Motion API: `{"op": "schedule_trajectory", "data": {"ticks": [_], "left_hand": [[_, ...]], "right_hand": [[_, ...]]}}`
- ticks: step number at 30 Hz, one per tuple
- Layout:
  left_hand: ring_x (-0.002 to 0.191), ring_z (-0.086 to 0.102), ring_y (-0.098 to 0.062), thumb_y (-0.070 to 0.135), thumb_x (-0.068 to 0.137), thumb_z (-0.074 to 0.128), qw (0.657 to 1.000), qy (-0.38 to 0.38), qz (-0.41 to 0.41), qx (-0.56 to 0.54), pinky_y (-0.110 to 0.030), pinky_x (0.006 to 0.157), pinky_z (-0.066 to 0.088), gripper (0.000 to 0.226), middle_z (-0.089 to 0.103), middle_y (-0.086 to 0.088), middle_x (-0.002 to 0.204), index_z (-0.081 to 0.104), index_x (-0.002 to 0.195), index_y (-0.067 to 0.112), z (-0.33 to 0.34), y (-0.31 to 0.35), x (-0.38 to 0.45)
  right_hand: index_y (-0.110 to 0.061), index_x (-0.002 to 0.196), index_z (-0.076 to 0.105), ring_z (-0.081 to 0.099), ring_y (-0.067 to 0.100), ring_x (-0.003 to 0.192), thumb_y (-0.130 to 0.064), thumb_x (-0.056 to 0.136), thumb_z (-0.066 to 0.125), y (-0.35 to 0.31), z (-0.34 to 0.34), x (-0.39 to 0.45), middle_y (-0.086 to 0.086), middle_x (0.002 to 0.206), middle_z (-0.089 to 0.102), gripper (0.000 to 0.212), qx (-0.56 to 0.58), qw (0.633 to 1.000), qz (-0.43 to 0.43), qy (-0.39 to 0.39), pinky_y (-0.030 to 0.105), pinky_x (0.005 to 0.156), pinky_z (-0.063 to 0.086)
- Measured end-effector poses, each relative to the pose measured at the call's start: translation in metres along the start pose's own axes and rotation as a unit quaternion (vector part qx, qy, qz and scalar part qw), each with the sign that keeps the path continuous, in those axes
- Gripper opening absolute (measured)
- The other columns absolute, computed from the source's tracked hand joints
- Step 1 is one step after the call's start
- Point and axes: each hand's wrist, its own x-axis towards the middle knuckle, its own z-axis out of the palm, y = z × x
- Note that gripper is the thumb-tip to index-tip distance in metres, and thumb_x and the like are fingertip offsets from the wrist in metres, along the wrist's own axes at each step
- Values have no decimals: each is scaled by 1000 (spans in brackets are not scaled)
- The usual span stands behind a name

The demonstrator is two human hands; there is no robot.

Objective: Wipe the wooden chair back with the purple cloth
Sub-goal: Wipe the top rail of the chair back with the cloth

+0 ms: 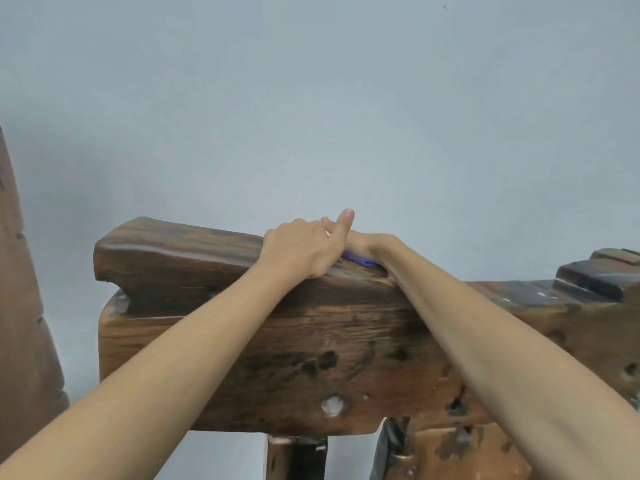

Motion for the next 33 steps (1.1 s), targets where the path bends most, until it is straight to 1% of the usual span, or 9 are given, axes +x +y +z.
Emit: {"op": "schedule_trajectory", "data": {"ticks": [3,7,10,13,16,20,23,26,33], "left_hand": [[103,60,-37,71,94,-3,1000,-13,-1,-12,-50,95,45,89,68,-13,107,67,99,15,0,-3,2],[112,53,-42,60,87,-10,999,-29,9,21,-50,85,36,86,62,-18,121,52,134,22,4,4,2],[114,50,-42,55,75,-10,999,-47,-9,19,-52,82,33,94,59,-17,126,46,144,24,0,7,1],[99,56,-37,63,93,-1,1000,-21,-13,-7,-48,86,42,82,65,-10,105,68,107,21,1,2,0],[90,57,-35,58,96,7,1000,19,-8,6,-44,77,41,67,66,-8,98,61,94,20,0,1,5],[92,57,-37,58,99,9,1000,23,-7,20,-44,81,43,65,66,-11,101,61,95,19,0,5,3],[102,58,-39,60,99,7,998,35,-16,55,-43,79,39,70,66,-15,115,62,115,20,4,7,6],[119,56,-41,60,96,1,999,-1,-23,38,-49,92,41,75,62,-13,134,47,145,25,3,9,9],[128,53,-37,77,87,-10,997,-62,-36,0,-52,110,35,104,60,-17,139,67,121,15,-3,6,-2]], "right_hand": [[-26,70,66,67,22,74,-53,101,13,21,13,-29,0,63,71,67,-60,983,-35,171,38,78,47],[-33,88,58,61,21,88,-65,93,14,56,24,-46,-7,93,70,55,-95,951,-56,290,41,76,47],[-29,98,67,64,26,101,-64,95,27,57,-2,-19,3,111,70,54,-17,991,26,128,46,98,46],[-25,116,71,70,32,110,-70,90,50,67,-20,3,9,117,74,56,74,992,89,-45,55,111,42],[-27,120,71,70,33,111,-74,82,56,71,-20,6,9,121,72,63,109,988,102,-37,54,110,44],[-24,98,72,69,17,90,-62,93,40,68,1,-35,-10,96,76,51,87,984,6,157,42,96,49],[-39,133,60,58,13,124,-65,96,29,68,46,-81,-16,135,65,55,-14,940,-94,327,41,104,42],[-32,145,54,38,14,147,-53,103,35,50,104,-97,-9,156,48,52,-57,871,-159,461,42,118,26],[-33,159,22,5,20,159,-44,109,24,20,193,-67,-6,172,8,52,36,801,-113,587,40,127,3]]}}
